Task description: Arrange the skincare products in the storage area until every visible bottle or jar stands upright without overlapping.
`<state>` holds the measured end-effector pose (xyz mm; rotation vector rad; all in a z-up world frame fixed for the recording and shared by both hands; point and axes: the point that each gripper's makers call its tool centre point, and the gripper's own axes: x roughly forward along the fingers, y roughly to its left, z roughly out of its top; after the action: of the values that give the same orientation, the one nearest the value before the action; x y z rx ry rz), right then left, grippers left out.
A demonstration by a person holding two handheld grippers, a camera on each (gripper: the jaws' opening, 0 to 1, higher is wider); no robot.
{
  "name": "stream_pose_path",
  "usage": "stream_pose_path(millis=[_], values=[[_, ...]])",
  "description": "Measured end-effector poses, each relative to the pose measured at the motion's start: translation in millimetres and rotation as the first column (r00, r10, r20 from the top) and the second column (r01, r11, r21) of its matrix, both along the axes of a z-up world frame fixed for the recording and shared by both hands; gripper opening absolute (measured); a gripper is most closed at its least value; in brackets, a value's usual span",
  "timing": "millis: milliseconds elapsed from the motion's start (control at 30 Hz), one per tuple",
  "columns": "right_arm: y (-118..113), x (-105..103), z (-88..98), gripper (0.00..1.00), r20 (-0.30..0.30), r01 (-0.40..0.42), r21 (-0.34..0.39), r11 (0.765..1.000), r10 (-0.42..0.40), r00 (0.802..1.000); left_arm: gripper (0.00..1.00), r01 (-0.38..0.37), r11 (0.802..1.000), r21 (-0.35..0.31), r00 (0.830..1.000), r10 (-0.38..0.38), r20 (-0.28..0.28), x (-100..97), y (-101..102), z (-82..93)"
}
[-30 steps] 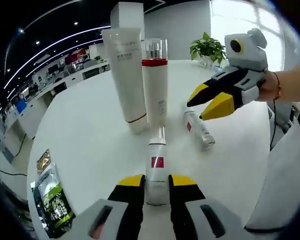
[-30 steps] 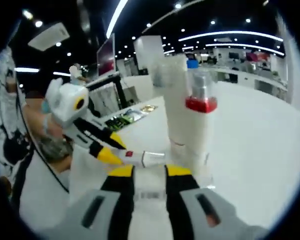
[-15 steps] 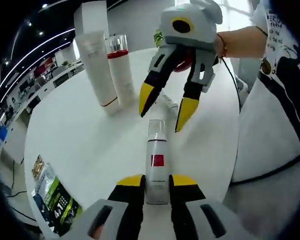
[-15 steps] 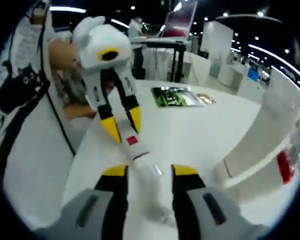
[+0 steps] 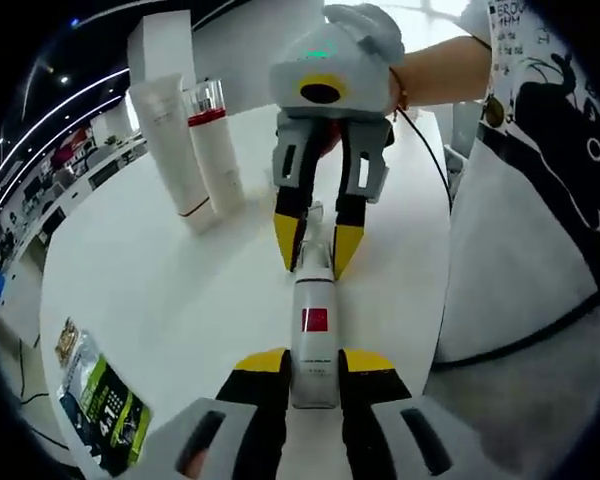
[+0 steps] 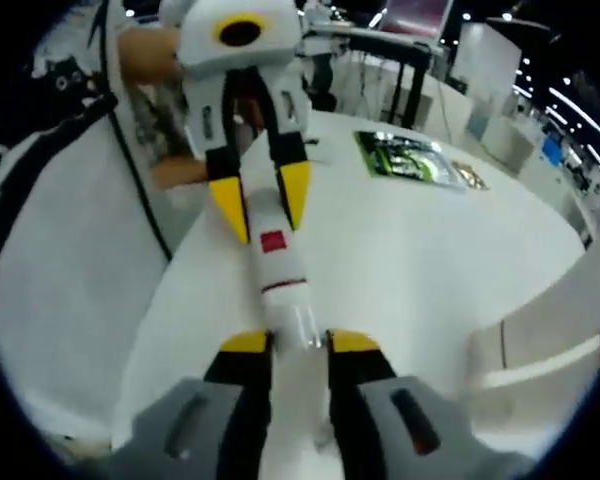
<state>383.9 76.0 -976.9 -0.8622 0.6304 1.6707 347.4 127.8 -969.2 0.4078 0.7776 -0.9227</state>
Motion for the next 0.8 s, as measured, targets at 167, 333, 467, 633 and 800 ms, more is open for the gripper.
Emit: stream_pose_path(millis=[167, 333, 467, 633, 800], values=[[0, 7, 25.9, 0.18, 0.087, -0.012, 0.017, 1.000, 0.011, 0.996, 0.18, -0.041, 0.999, -0.029, 0.998, 0.042, 0.048, 7.7, 0, 3.6], [7, 5, 60.0, 0.17, 0.113, -0.062, 0.071, 0.996, 0.054, 0.992, 0.18, -0.087, 0.993, -0.076, 0.993, 0.093, 0.076, 14.8, 2, 7.8], [18, 1, 80.6, 0.17, 0.140, -0.106, 0.110, 0.988, 0.090, 0.986, 0.17, -0.106, 0.989, -0.102, 0.989, 0.116, 0.095, 19.4, 3, 10.2], [29, 0, 93.8, 0.17, 0.149, -0.139, 0.148, 0.979, 0.117, 0.982, 0.17, -0.145, 0.972, -0.182, 0.983, 0.163, 0.088, 24.9, 2, 12.2], [39, -7, 102.7, 0.17, 0.152, -0.175, 0.174, 0.969, 0.150, 0.977, 0.16, -0.152, 0.964, -0.220, 0.981, 0.175, 0.087, 24.7, -2, 12.8]])
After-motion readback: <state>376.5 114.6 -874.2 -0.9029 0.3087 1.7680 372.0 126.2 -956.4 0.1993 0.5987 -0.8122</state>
